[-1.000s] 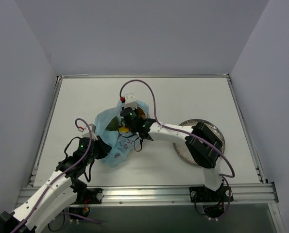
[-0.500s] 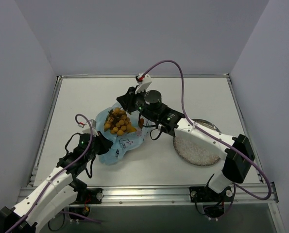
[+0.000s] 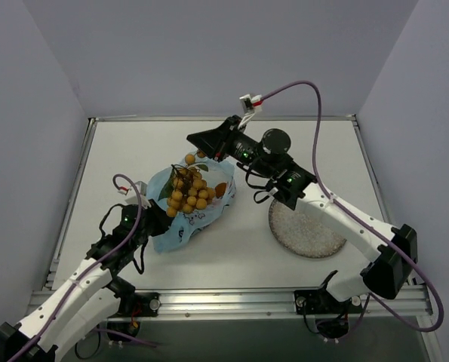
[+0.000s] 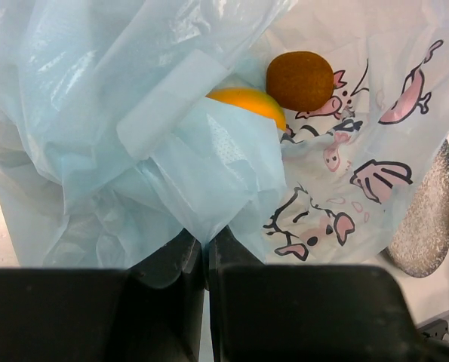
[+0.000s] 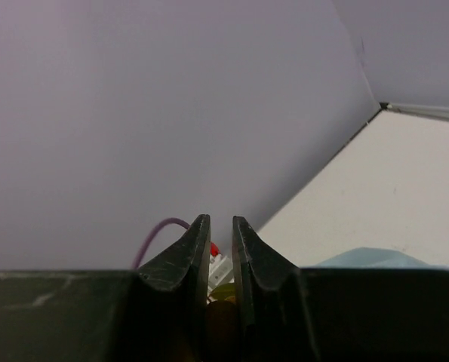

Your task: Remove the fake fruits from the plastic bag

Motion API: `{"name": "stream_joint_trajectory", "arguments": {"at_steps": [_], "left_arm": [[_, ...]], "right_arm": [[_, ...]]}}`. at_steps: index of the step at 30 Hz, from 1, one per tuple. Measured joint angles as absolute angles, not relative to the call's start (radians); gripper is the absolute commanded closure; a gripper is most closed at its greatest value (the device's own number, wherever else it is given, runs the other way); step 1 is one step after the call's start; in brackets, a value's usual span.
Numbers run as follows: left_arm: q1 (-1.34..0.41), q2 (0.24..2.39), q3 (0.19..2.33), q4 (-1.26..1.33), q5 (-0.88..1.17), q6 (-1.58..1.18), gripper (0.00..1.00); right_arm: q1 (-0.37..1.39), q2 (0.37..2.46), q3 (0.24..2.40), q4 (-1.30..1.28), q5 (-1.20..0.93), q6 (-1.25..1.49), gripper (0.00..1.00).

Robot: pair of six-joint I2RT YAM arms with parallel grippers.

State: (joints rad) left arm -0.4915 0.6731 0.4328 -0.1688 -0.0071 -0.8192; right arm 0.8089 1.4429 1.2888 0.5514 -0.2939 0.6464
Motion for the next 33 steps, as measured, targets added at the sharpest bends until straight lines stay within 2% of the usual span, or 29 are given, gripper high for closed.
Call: {"name": "stream_joint_trajectory", "arguments": {"at_steps": [6,12,16,25,33], "left_arm": [[-0.492,0.671,0.473,-0.170,-0.021,-0.818,0.98],[-0.492,0.638,0.494,-0.178,-0.028,-0.814,0.98],[-0.492,0.608,0.494,-0.192,-0.030,-0.810,0.98],[-0.492,0.583,0.494,-0.214,-0.022,-0.789,0.98],[-0.495,0.595,0.493,-0.213,-0.005,-0.787,0.98]], "right_arm": [[0.760,1.308,1.243,0.583,-0.338,0.686,1.00],[0.539,1.151,1.154,0.486,-0.282,0.669,1.00],[0.458,1.038,1.079,0.339,-0.131,0.605,1.00],[0.397,0.781,0.838,0.075,0.401,0.498,1.00],[0.392,0.782,0.630,0.038,0.610,0.524,1.00]]}}
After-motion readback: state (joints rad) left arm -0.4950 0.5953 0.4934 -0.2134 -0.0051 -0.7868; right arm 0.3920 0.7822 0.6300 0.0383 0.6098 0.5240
